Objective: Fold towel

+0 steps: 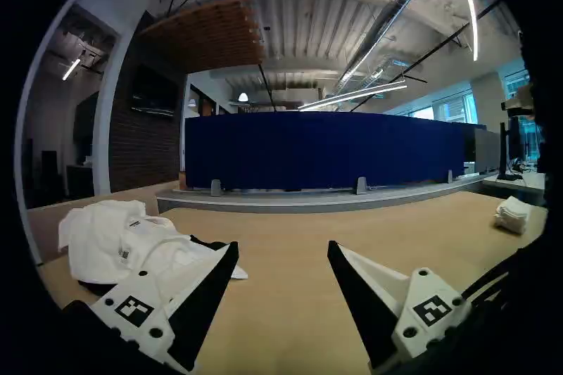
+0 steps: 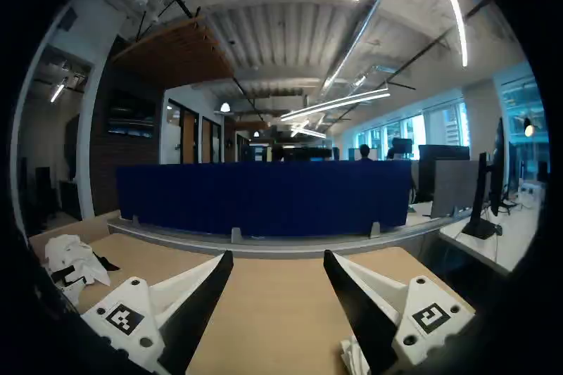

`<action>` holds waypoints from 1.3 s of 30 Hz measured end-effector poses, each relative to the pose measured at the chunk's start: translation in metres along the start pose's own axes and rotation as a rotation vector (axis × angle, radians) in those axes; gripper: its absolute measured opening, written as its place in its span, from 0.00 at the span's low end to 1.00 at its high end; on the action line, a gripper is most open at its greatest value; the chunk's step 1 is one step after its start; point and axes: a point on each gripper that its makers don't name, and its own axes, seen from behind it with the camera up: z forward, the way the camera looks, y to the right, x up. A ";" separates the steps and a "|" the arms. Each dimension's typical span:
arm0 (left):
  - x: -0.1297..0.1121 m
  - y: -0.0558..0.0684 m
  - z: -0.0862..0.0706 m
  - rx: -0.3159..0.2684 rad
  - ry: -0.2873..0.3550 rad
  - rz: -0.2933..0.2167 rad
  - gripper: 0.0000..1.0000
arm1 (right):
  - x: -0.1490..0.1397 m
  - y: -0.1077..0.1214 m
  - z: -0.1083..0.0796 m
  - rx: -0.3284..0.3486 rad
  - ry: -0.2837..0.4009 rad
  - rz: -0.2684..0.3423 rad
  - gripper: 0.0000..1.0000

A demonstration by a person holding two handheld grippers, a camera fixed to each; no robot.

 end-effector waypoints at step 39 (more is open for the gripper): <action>0.000 0.000 0.000 0.000 0.000 0.000 0.94 | -0.126 0.040 -0.008 -0.028 0.031 0.059 1.00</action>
